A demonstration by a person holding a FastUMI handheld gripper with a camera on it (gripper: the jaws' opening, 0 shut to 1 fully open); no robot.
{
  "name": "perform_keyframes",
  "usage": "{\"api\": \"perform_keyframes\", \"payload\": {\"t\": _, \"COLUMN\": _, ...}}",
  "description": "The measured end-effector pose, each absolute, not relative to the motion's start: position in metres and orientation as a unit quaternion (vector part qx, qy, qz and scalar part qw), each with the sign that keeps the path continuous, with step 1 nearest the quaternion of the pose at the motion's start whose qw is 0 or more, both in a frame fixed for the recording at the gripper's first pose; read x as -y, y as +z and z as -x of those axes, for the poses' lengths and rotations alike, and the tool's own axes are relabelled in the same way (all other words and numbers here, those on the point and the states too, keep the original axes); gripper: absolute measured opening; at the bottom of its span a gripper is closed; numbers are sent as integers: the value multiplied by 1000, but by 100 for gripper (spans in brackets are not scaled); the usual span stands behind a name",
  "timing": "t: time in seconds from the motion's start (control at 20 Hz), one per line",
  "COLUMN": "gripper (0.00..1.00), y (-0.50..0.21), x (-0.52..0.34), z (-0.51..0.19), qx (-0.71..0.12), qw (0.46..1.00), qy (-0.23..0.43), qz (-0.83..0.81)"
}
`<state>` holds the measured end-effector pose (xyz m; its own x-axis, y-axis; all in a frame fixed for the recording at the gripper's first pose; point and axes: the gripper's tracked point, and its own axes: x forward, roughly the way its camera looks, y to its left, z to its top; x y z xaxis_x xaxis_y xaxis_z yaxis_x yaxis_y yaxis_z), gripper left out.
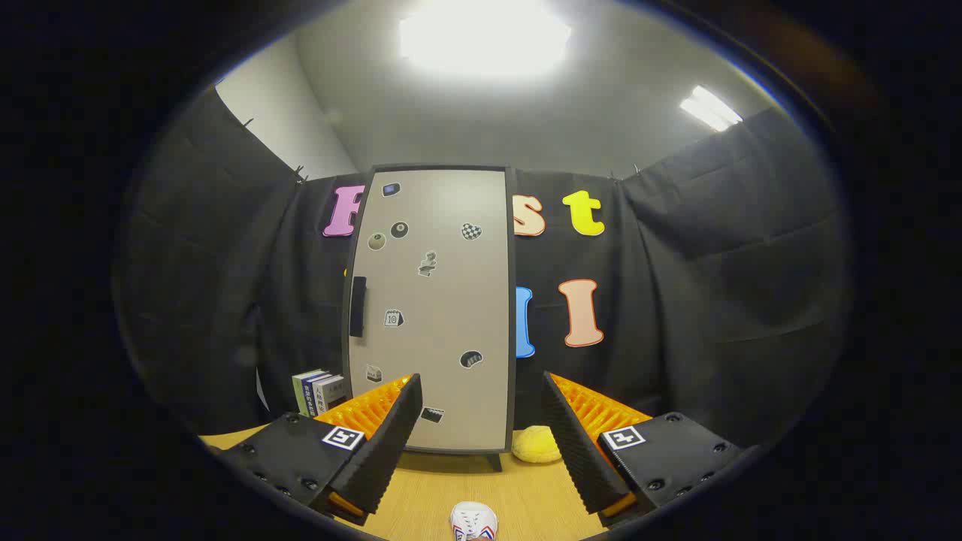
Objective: Open the shoe cabinet door, grab the shoes and put them into the shoe cabinet, then close the shoe cabinet door.
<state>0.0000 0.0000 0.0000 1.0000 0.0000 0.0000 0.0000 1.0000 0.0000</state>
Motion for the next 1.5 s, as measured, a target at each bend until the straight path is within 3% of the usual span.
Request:
{"api": "perform_keyframes", "payload": {"t": 0.75, "gripper": 99, "y": 9, "x": -25, "z": -21, "qx": -8, "qw": 1000, "qy": 8, "qz": -10}}
{"api": "perform_keyframes", "payload": {"t": 1.5, "gripper": 99, "y": 73, "x": -134, "z": -166, "qx": 47, "qw": 994, "qy": 90, "qz": -39}}
